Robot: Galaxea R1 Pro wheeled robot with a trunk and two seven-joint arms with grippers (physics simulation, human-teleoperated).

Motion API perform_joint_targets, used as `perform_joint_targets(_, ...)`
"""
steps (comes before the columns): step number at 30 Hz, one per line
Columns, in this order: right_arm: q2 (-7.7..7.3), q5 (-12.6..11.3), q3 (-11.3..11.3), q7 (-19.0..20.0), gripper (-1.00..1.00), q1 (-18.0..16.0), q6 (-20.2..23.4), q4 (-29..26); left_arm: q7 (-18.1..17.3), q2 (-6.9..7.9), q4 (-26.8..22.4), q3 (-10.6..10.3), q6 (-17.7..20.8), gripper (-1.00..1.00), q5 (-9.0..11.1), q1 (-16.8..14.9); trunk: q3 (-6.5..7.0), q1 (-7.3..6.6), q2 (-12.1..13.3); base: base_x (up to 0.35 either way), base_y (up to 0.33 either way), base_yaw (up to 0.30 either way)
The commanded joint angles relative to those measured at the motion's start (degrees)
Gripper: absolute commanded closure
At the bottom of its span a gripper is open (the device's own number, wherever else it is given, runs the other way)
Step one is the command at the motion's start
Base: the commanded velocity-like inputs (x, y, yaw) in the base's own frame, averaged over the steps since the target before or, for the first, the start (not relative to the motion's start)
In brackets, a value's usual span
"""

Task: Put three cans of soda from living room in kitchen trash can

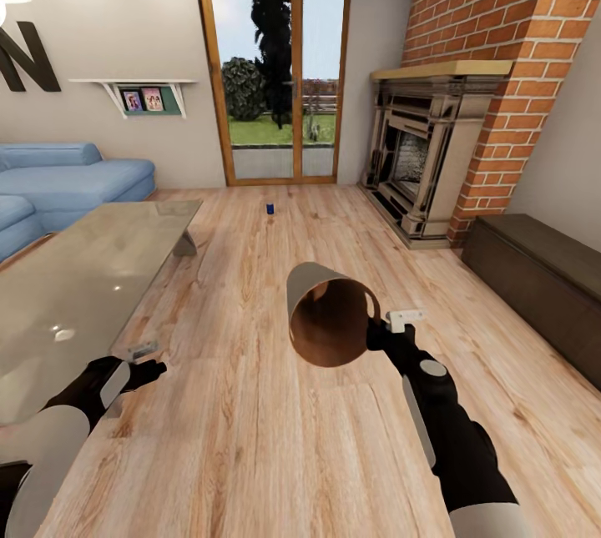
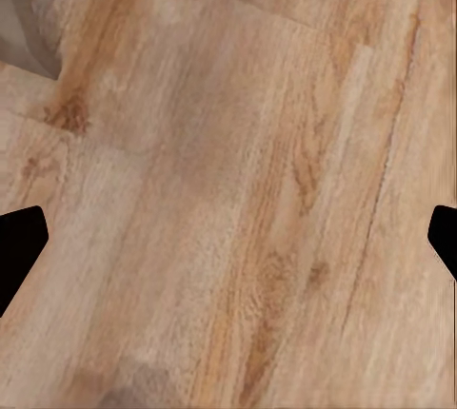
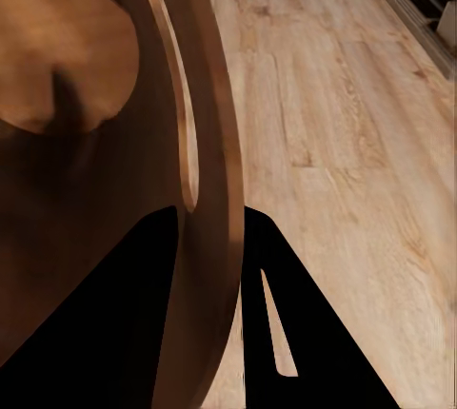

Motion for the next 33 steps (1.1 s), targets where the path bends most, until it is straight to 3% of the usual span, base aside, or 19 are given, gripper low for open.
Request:
perform_joint_targets(1,-0.12,-0.3,0.34,0.06,1.0,0.33,-0.08,-0.34,-0.15,-0.33,-0.33,0.02,-0.33,-1.0,-0.14,0.33,0.01,0.0,0.0,0.0,0.0,0.0)
perform_joint_targets(10,-0.61,-1.05,3.56,-0.83,1.0,3.44,-0.35,-1.11,-0.68,-2.82,-3.26,0.1,-2.49,-1.0,-0.6,3.24,0.01,0.0,0.0,0.0,0.0,0.0)
perform_joint_targets(11,-0.64,-1.0,7.23,-0.84,1.0,4.32,-0.34,-1.9,-0.7,-2.89,-5.7,0.1,-2.81,-1.0,-0.63,8.06,0.01,0.0,0.0,0.0,0.0,0.0)
perform_joint_targets(23,-0.82,-0.82,7.38,-0.81,1.0,4.46,-0.29,-2.05,-2.44,-2.83,-5.89,0.17,-6.88,-1.0,-0.66,8.3,0.01,0.0,0.0,0.0,0.0,0.0)
perform_joint_targets(33,-1.03,-0.85,7.13,-0.46,1.0,4.54,-0.4,-2.68,-2.88,-2.59,-5.86,0.35,-7.44,-1.0,-0.45,8.57,0.01,0.0,0.0,0.0,0.0,0.0)
